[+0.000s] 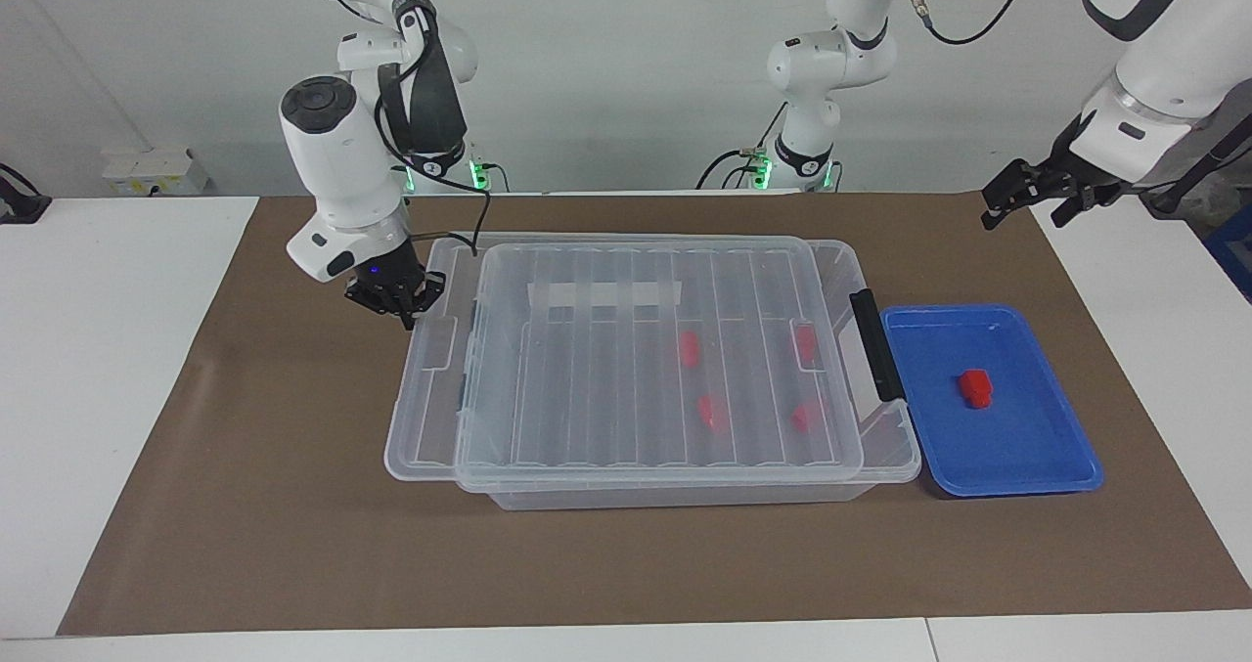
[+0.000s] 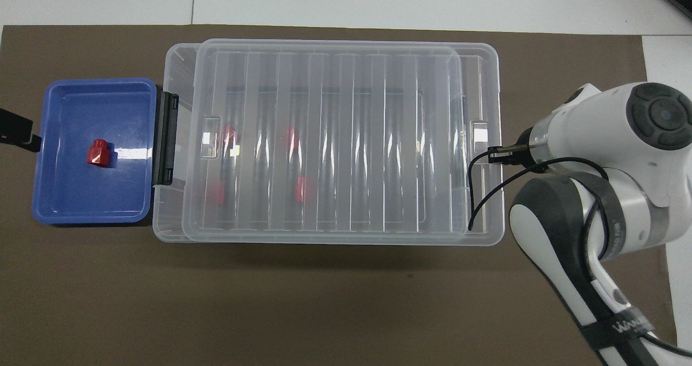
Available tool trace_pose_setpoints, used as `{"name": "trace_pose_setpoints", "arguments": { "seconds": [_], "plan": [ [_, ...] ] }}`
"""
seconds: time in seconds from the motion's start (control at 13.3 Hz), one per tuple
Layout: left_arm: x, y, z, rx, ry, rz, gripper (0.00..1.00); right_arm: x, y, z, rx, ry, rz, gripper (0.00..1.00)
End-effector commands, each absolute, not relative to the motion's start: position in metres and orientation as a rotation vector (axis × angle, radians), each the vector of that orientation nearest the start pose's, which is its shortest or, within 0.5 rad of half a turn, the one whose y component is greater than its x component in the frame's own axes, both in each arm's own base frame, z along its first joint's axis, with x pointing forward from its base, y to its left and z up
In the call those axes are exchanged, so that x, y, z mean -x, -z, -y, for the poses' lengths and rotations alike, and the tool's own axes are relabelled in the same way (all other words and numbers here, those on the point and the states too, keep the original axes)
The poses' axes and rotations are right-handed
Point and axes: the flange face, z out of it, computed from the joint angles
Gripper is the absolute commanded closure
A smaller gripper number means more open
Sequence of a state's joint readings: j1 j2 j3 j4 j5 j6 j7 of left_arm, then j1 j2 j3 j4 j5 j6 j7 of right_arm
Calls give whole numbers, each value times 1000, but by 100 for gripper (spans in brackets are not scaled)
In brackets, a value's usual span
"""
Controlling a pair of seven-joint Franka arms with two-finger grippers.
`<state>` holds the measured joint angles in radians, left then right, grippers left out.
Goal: Place red block in blue tray from box
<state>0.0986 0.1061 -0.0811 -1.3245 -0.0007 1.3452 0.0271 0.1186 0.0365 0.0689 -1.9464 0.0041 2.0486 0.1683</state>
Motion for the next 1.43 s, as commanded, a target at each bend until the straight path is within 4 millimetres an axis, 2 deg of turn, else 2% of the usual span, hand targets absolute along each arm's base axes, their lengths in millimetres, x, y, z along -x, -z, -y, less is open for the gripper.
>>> {"name": "trace_pose_setpoints", "arguments": {
  "seconds": [0.0, 0.23, 0.3, 0.53, 0.83, 1.05, 1.35],
  "plan": [
    [-545, -668, -11, 3148, -154, 15, 0, -553, -469, -119, 3068, 96, -10, 100],
    [-541, -659, -8, 3144, -145, 9, 0, -553, -470, -120, 3068, 98, -8, 100],
    [-543, -655, 8, 3143, -133, -20, 0, -553, -470, -120, 3067, 100, -8, 100],
    [-546, -638, 15, 3142, -60, 33, 0, -551, -470, -131, 3066, 99, 8, 100],
    [-567, -624, 14, 3151, -73, 36, 0, -553, -473, -130, 3065, 105, 7, 100],
    [-563, -620, 9, 3152, -97, 64, 0, -552, -494, -111, 3060, 132, -59, 100],
    [-561, -622, 15, 3150, -90, 48, 0, -544, -516, -67, 3075, 119, -244, 100]
  ]
}}
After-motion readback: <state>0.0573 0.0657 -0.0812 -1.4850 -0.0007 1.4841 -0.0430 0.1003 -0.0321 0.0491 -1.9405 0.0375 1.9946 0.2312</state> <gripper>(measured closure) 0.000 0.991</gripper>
